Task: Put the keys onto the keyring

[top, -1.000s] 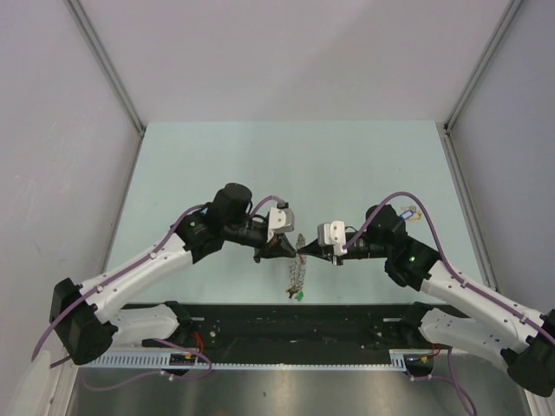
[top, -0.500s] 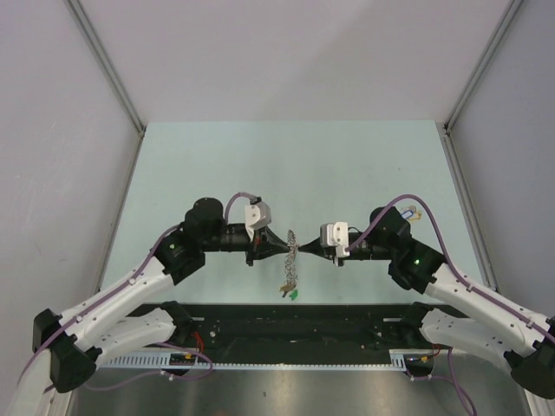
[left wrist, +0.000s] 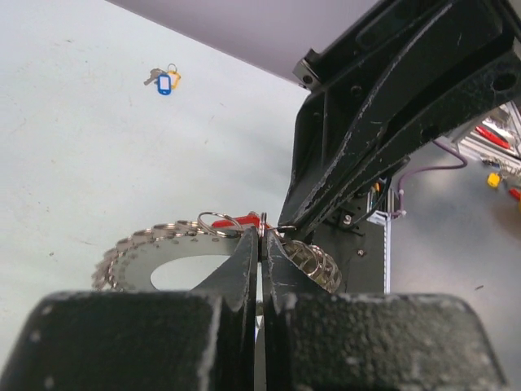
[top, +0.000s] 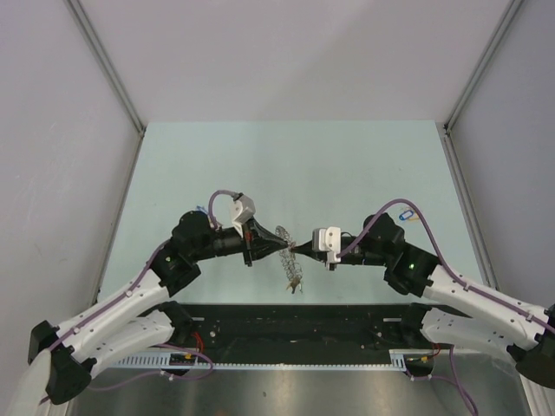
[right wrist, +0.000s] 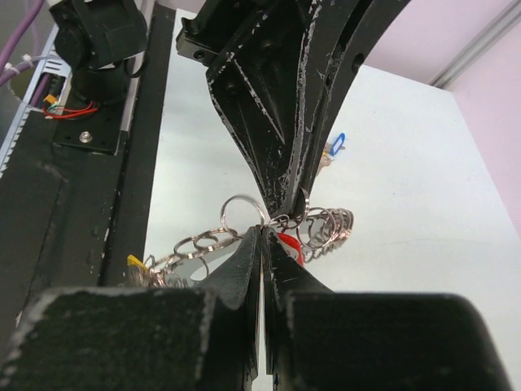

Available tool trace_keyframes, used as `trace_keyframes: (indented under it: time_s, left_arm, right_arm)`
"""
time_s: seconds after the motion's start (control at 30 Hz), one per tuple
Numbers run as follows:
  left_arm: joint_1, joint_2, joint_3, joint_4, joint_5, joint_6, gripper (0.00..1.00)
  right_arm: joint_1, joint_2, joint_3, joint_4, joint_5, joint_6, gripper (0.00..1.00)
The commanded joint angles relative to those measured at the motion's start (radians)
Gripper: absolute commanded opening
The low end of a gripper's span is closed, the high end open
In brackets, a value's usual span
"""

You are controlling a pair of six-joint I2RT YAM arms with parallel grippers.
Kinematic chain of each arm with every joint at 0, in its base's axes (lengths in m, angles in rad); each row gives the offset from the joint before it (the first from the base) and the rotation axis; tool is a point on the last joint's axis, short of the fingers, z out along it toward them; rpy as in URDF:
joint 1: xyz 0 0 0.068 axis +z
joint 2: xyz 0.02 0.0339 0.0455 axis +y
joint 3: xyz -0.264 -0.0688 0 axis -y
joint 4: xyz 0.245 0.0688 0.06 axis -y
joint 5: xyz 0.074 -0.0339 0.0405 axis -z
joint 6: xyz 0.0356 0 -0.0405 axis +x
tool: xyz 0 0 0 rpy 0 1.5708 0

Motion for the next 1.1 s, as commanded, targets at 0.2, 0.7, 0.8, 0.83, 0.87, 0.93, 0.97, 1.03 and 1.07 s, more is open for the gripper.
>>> trace_keyframes:
  time_s: [0.2,0.7,0.8,0.83,0.87,0.93,0.97,1.03,1.07]
  left_arm:
    - [0.018,-0.139,-0.067,0.184,-0.247,-0.1,0.01]
    - [0.018,-0.039,-0.156,0.316,-0.424,-0.071,0.0]
    - [0.019,0.019,-0.158,0.354,-0.497,-0.058,0.0]
    - [0.019,0.045,-0.144,0.377,-0.519,-0.059,0.0]
    - [0.021,0.103,-0.132,0.391,-0.521,-0.058,0.01]
    - [0.025,0.177,-0.081,0.426,-0.524,-0.062,0.0]
    - [0.025,0.212,-0.063,0.441,-0.519,-0.062,0.01]
    - [0.032,0.324,-0.003,0.49,-0.525,-0.061,0.0]
    - [0.035,0.368,0.02,0.506,-0.533,-0.059,0.01]
  right_arm:
    - [0.046,0.01,-0.078,0.177,0.144,0.091,0.0]
    - [0.026,0.018,-0.146,0.266,0.649,0.374,0.42]
    - [0.003,-0.011,-0.144,0.197,0.724,0.434,0.62]
    - [-0.008,-0.019,-0.144,0.183,0.728,0.443,0.69]
    - [-0.012,-0.024,-0.146,0.157,0.733,0.451,0.74]
    - [-0.017,-0.027,-0.144,0.139,0.751,0.476,0.8]
    - [-0.017,-0.031,-0.144,0.125,0.762,0.48,0.84]
    - [-0.017,-0.04,-0.144,0.113,0.785,0.491,0.99]
    - [-0.017,-0.051,-0.144,0.105,0.802,0.491,1.0]
